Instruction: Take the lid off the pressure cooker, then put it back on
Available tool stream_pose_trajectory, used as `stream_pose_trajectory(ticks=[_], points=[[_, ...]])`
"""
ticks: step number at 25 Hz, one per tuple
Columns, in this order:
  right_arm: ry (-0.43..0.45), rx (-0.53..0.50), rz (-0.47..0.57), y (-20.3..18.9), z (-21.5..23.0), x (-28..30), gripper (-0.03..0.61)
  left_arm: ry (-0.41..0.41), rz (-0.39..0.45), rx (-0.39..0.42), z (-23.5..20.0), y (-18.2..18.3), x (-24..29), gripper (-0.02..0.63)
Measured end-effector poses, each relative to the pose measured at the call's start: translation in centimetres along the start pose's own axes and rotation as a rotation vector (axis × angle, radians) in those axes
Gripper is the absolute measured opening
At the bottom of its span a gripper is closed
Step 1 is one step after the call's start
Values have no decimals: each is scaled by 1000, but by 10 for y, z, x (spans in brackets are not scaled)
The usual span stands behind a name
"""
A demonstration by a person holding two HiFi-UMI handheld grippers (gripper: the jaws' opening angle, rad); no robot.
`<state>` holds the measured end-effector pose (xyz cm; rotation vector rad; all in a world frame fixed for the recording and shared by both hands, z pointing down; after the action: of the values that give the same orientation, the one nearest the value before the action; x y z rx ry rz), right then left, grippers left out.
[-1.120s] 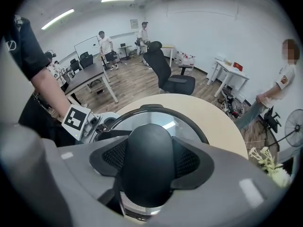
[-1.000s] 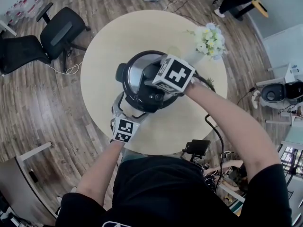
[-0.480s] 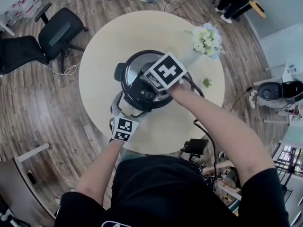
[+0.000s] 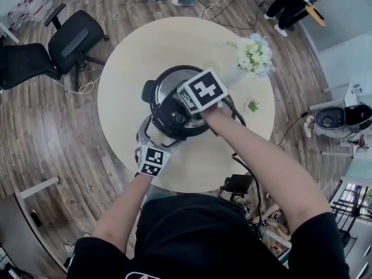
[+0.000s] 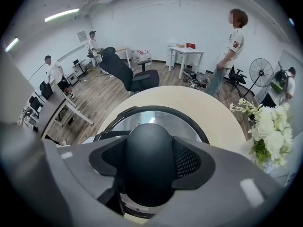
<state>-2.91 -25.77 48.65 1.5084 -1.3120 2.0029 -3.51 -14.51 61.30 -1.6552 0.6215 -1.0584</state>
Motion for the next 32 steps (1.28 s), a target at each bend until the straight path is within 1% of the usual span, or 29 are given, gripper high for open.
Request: stream_pose_trajectory(ticks=[4,6,13,20,25,32], points=[[30,-40,-90,-3,-1,-2,296,0,3,-3,1,2,0,592],[29,-52,-105,-5,-2,-4,296,6,7,-1,1,3,0,592],[6,-55,-46,-5,-2,-5,287,6,14,-4,1,2,-1,592],[20,-54,-70,-7,-1,-6,285,2,14,1,3,3,-1,592],[15,-41,-65,-6,2,-11,285,2,15,4,3,3,0,591],[28,-38,-50,11,3,-36,285,3,15,4,1,2,0,591]])
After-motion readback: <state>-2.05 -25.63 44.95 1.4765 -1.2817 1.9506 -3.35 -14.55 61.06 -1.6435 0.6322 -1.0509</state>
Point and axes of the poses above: the fingertips, and each gripper's own axes: x forward along the fingers, z to its right, y out of its top, the point moved 1 cm from there along -x, backward along the fingers, and after that the axes turned 5 degrees about z, right-handed, at the moved point
